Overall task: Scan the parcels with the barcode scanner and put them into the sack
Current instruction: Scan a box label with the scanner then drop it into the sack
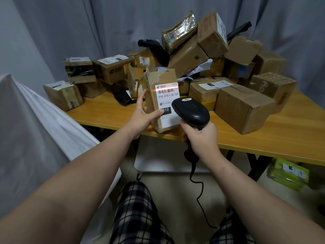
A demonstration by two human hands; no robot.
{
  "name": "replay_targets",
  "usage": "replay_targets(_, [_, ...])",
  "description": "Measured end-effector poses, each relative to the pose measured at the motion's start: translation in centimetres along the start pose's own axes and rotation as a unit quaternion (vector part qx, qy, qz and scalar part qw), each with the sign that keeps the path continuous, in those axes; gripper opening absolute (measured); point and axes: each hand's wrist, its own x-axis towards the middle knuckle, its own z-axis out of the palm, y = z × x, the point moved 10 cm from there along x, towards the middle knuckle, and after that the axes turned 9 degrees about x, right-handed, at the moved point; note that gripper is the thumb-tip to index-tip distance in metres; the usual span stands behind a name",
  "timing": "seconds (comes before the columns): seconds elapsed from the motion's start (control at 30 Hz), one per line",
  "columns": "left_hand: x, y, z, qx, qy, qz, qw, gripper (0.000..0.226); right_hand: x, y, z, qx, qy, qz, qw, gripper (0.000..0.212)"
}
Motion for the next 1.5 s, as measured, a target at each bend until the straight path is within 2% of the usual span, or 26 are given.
replay_targets(0.3, [0.1, -0.2, 0.0, 0.0, 0.002, -0.002, 1.0, 0.094, -1.3, -0.1, -0.6, 0.008, 0.001, -0.025, 1.0, 0.01])
replay_targets(0.63, [0.5, -0.5, 0.0, -0.009, 0.018, 0.007, 1.0, 0.093, -1.9, 0.7, -1.0, 0.027, -0.008, 0.0, 1.0, 0.016])
replay_targets(0.8, [0.2, 0.1, 0.0, -0.006, 0.027, 0.038, 0.999, 0.094, -1.3, 0.6, -1.1, 0.015, -0.005, 0.001, 1.0, 0.013])
replay_targets(1.07, [-3.1, 1.9, -1.3, 0.006, 0.041, 0.121, 0.992, 0.097, -0.6, -1.2, 1.7, 0.024, -0.043, -0.026, 0.998, 0.015])
replay_targets(1.27, [-7.2, -0.5, -7.4, 0.017, 0.109, 0.12, 0.987, 0.095, -0.9, -0.7, 8.5, 0.031, -0.116, 0.006, 0.993, 0.011])
replay_targets(1.4, [-10.9, -5.6, -13.8, 0.03, 0.193, 0.069, 0.978, 0.097, -2.3, 2.1, 16.1, 0.0, -0.201, 0.064, 0.977, 0.015])
replay_targets(1.5, [-14.1, -10.2, -20.1, 0.044, 0.279, 0.015, 0.959, 0.1, -3.8, 4.9, 21.5, -0.032, -0.251, 0.095, 0.963, 0.013])
